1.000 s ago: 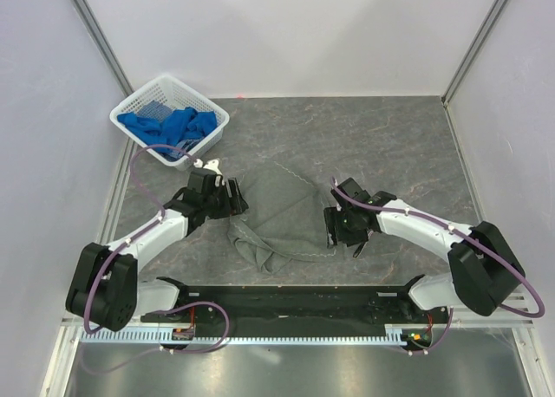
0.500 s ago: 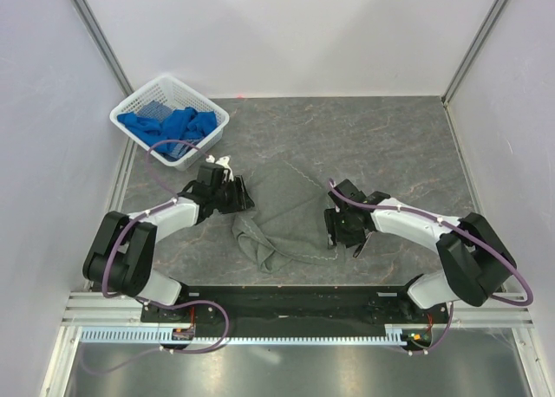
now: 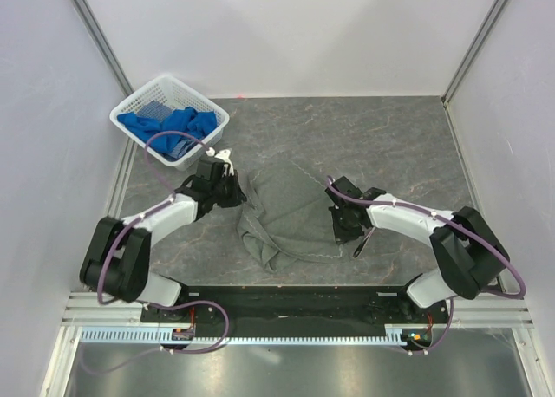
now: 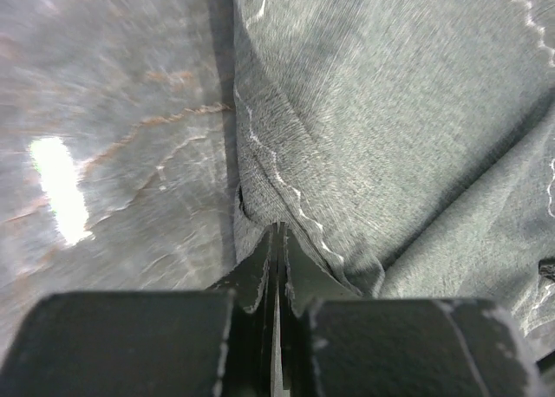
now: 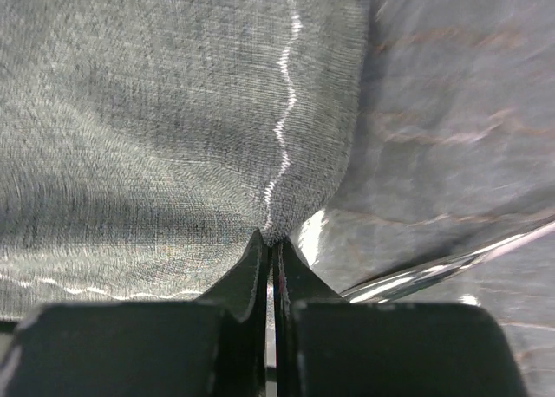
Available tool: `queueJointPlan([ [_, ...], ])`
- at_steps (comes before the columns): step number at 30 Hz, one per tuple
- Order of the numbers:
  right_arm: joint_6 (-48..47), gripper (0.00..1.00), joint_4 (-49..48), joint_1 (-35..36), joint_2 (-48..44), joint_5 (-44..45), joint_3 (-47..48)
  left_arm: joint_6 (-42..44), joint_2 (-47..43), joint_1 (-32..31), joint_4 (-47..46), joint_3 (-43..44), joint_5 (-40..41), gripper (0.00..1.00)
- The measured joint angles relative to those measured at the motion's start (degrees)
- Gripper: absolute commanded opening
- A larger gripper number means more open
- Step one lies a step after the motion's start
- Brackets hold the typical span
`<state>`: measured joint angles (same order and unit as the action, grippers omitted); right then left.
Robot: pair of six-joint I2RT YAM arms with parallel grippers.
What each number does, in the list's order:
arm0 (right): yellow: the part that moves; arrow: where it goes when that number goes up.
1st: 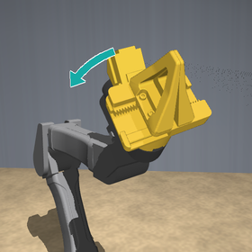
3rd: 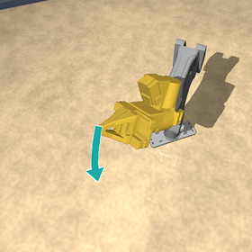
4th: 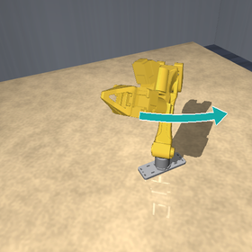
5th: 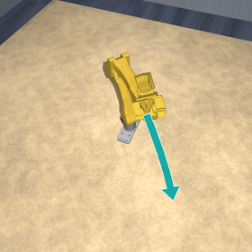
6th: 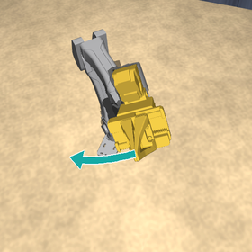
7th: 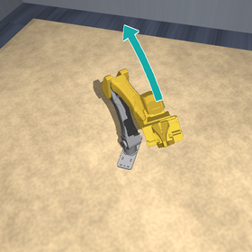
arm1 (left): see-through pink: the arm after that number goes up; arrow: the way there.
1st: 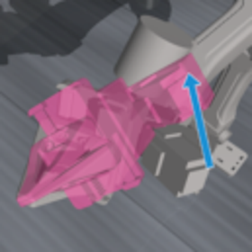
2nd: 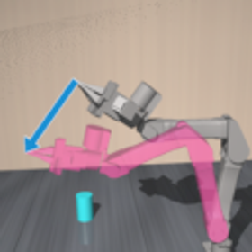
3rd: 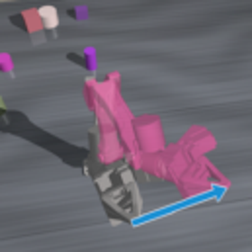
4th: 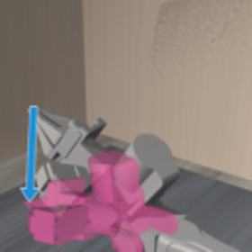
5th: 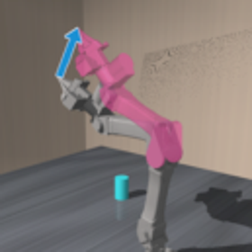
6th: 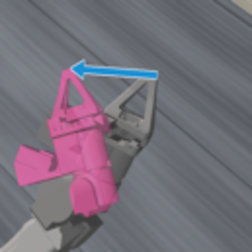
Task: Fold the napkin, place the utensils inside, and roll it up
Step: Flatten the napkin out
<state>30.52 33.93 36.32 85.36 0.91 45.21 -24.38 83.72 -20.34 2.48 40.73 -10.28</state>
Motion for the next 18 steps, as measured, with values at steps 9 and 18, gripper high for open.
queueJointPlan([
  [9, -4.42, 0.0, 2.38, -6.86, -0.59, 6.58, 7.91, 2.91, -19.56, -1.64, 9.64, 7.91, 9.84, 0.02],
  [18, -7.02, 0.0, 3.13, -9.81, -1.49, 7.56, 10.12, 3.28, -12.02, -2.12, 9.05, 10.45, 7.19, 0.6],
])
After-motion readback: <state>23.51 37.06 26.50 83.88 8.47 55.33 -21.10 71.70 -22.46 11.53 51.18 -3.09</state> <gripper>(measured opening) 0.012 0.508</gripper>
